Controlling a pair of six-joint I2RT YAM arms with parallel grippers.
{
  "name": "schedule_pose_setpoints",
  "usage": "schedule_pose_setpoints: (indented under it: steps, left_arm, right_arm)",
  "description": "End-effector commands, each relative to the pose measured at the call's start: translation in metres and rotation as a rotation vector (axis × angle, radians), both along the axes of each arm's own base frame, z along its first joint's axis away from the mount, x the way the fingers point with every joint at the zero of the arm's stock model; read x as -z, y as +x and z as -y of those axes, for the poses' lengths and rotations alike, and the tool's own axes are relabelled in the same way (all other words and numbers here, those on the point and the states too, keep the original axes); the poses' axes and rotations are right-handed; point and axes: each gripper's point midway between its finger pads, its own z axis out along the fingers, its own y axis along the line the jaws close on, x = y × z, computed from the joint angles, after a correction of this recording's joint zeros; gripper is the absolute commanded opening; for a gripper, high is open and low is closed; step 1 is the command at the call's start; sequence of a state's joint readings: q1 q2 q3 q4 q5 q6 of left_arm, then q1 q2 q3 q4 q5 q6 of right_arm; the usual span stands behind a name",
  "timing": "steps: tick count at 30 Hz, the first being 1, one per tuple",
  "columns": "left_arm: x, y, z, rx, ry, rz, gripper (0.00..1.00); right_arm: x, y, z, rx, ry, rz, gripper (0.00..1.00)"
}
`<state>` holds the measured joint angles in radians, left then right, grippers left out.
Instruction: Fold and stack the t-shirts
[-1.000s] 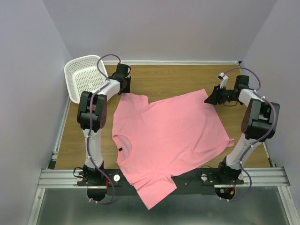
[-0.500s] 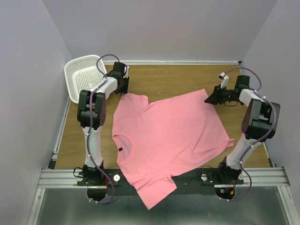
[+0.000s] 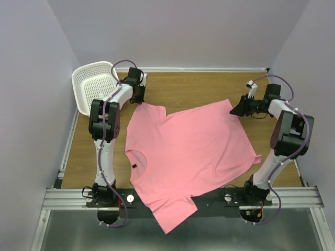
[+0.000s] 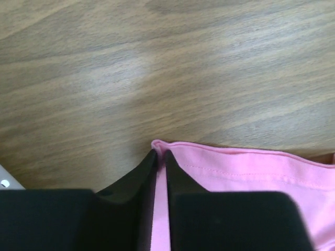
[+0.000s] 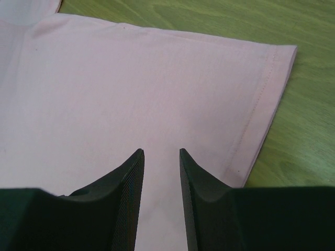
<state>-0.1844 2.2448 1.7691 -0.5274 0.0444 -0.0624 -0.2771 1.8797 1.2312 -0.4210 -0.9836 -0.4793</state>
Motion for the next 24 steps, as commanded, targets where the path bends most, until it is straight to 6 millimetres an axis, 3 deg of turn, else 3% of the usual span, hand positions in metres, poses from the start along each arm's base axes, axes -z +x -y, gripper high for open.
schedule_pose_setpoints:
  steps: [1,6,7,8,13,14,17,19,24]
  left_arm:
    - [0.025,-0.018,0.0,0.025,-0.002,-0.095,0.02]
    - [0.005,-0.013,0.001,0.026,-0.014,-0.035,0.0]
    - [0.001,-0.012,0.002,0.028,-0.021,-0.027,0.0]
    - [-0.003,-0.011,0.004,0.031,-0.032,-0.016,0.0]
    - [-0.009,-0.011,0.006,0.042,-0.044,-0.002,0.0]
    - [-0.008,-0.011,0.006,0.044,-0.043,-0.004,0.0]
    - [-0.01,-0.01,0.008,0.051,-0.05,0.003,0.0]
    - [-0.014,-0.009,0.009,0.051,-0.06,0.011,0.0]
    - [-0.019,-0.008,0.013,0.063,-0.076,0.023,0.0]
  right_arm:
    - [-0.01,0.004,0.006,0.018,-0.013,0.016,0.41]
    - [-0.003,0.041,0.026,0.119,-0.047,-0.034,0.45]
    - [-0.012,0.058,0.031,0.151,-0.041,-0.027,0.46]
    - [0.004,0.065,0.034,0.168,-0.033,-0.069,0.48]
    - [0.028,0.107,0.048,0.266,-0.026,-0.142,0.49]
    - [0.025,0.117,0.051,0.277,-0.04,-0.126,0.49]
    - [0.047,0.122,0.04,0.272,-0.061,-0.166,0.49]
    - [0.053,0.122,0.028,0.255,-0.084,-0.173,0.49]
    - [0.068,0.121,0.021,0.261,-0.124,-0.202,0.49]
